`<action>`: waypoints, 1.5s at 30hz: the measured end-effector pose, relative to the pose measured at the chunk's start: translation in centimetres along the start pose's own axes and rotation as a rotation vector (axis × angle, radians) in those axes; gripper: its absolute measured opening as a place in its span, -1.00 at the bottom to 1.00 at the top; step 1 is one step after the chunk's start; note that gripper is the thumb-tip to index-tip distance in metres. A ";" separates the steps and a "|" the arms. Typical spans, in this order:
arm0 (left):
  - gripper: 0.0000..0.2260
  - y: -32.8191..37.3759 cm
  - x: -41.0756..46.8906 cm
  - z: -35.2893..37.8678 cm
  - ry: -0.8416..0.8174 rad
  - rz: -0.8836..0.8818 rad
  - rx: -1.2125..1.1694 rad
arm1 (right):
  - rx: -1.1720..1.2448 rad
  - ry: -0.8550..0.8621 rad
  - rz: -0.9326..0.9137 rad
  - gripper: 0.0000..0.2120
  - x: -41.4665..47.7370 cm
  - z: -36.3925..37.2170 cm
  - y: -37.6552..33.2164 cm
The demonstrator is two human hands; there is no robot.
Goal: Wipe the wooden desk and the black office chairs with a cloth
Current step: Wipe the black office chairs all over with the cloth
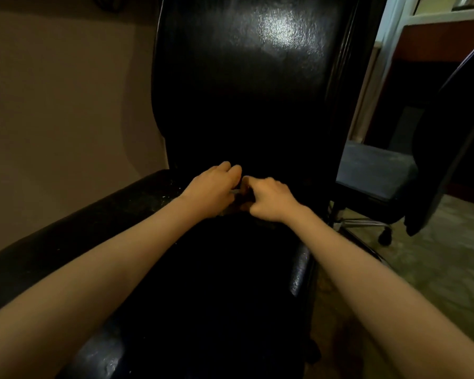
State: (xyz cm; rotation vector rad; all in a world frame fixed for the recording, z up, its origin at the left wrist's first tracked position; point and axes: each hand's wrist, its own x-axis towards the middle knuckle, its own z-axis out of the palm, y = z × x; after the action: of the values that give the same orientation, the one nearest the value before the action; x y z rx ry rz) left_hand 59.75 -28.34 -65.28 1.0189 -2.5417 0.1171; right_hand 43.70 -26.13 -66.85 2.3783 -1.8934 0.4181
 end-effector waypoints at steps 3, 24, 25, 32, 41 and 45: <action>-0.84 0.8 0.6 -0.2 -0.210 -0.091 -0.033 | -0.013 0.125 0.097 -0.69 -0.9 -2.6 1.6; -0.85 -1.6 1.3 5.0 -0.823 -0.295 -0.403 | -0.247 0.001 0.219 -0.61 4.4 3.9 4.3; -0.84 -1.5 1.5 5.1 -0.837 -0.286 -0.371 | -0.247 0.010 0.206 -0.63 5.7 4.4 3.4; -0.74 -1.7 1.3 5.8 -0.827 -0.329 -0.376 | 0.064 0.036 0.154 -0.61 12.6 7.0 -1.9; -0.71 -1.3 0.5 5.0 -0.809 -0.331 -0.425 | -0.160 0.109 0.213 -0.69 8.4 1.4 1.4; -0.70 -0.4 0.3 4.7 -0.811 -0.328 -0.385 | -0.348 -0.021 0.327 -0.75 4.5 2.6 2.9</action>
State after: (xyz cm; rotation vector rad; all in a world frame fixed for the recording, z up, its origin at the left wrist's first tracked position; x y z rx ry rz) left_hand 58.30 -29.84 -69.49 1.5033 -2.8125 -1.0262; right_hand 42.23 -31.65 -68.51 1.8710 -2.1616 0.0694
